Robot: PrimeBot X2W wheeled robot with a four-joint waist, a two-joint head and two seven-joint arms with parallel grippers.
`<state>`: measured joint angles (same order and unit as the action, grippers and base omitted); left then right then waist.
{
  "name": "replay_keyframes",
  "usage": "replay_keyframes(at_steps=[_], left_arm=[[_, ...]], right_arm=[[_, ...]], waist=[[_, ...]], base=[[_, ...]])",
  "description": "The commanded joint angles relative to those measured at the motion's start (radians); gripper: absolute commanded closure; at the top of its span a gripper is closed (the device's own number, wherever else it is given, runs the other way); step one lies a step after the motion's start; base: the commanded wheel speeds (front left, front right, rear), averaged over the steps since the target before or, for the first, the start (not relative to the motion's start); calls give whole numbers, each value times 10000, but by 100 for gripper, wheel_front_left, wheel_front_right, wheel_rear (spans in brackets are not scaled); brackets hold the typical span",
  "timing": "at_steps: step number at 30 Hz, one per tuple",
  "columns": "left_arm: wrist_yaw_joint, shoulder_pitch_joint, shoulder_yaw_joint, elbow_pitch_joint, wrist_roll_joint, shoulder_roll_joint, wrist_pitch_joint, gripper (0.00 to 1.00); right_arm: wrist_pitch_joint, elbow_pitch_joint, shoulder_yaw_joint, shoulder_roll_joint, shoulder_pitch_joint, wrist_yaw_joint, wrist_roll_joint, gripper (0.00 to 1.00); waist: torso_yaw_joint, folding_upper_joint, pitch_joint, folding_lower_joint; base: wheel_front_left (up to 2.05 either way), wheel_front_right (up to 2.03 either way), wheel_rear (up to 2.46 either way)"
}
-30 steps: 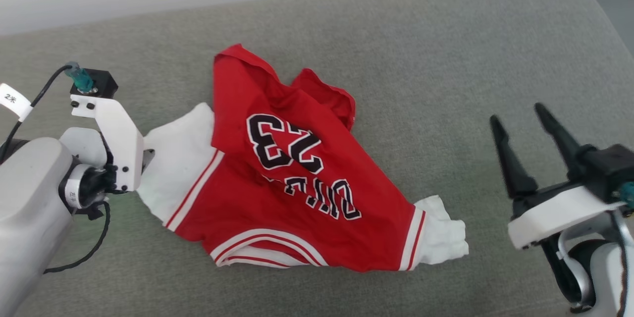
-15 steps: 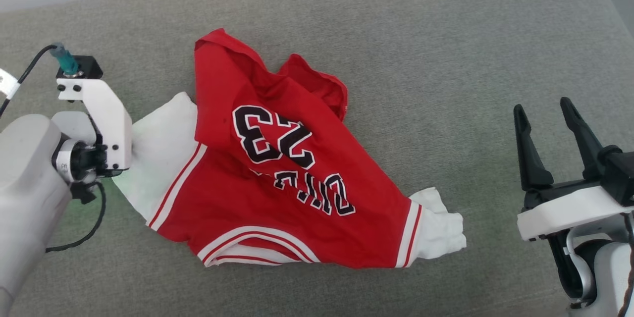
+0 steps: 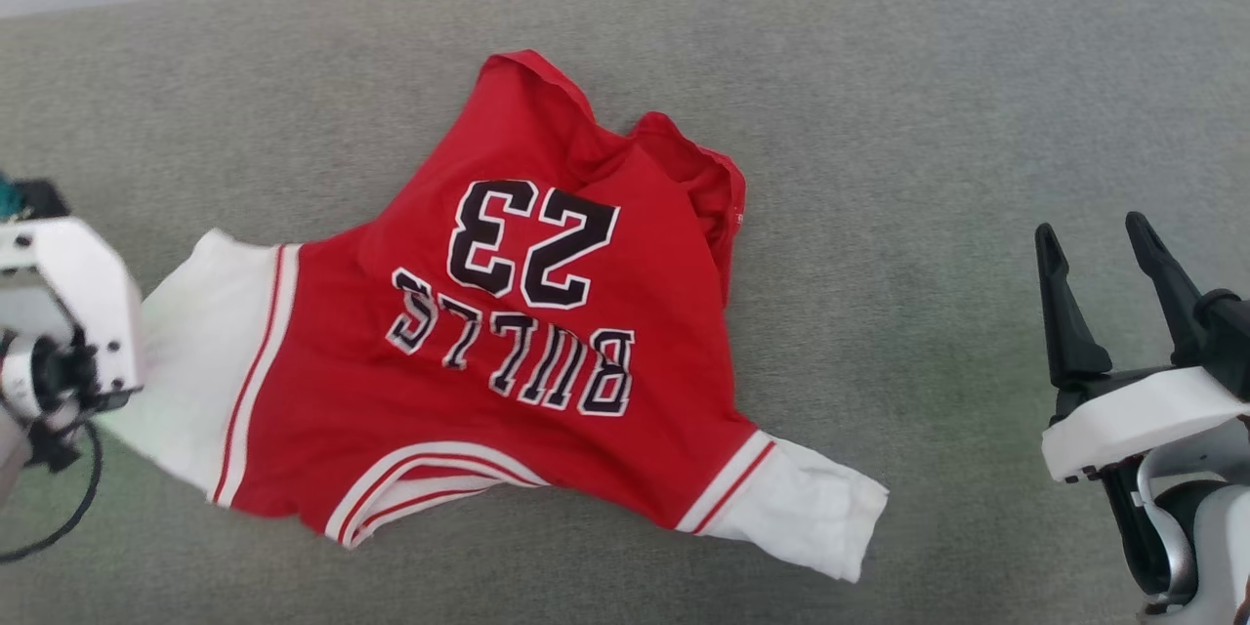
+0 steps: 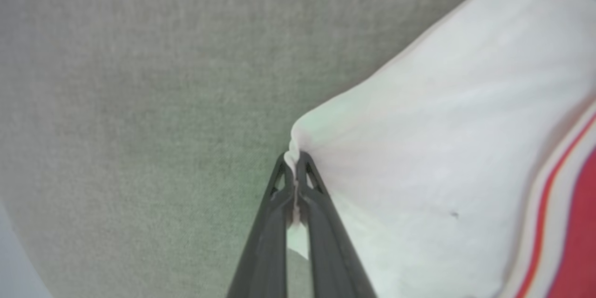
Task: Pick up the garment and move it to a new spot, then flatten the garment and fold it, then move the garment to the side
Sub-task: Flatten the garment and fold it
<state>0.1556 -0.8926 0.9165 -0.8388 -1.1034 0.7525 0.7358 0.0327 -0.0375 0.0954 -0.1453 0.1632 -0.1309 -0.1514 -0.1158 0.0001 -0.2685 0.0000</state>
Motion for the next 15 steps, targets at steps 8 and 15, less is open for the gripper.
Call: replay_keyframes(at_steps=[8, 15], left_arm=[[704, 1531, -163, 1143, -619, 525, 147, 100], [1155, 2309, -401, 2209, -940, 726, -228, 100]], right_arm=[[398, -81, -483, -268, -224, 3, -352, 0], [1020, -123, -1349, -664, -495, 3, -799, 0]], waist=[[412, -1, 91, 0], [472, -1, 262, 0]], base=[[0, 0, 0], [0, 0, 0]])
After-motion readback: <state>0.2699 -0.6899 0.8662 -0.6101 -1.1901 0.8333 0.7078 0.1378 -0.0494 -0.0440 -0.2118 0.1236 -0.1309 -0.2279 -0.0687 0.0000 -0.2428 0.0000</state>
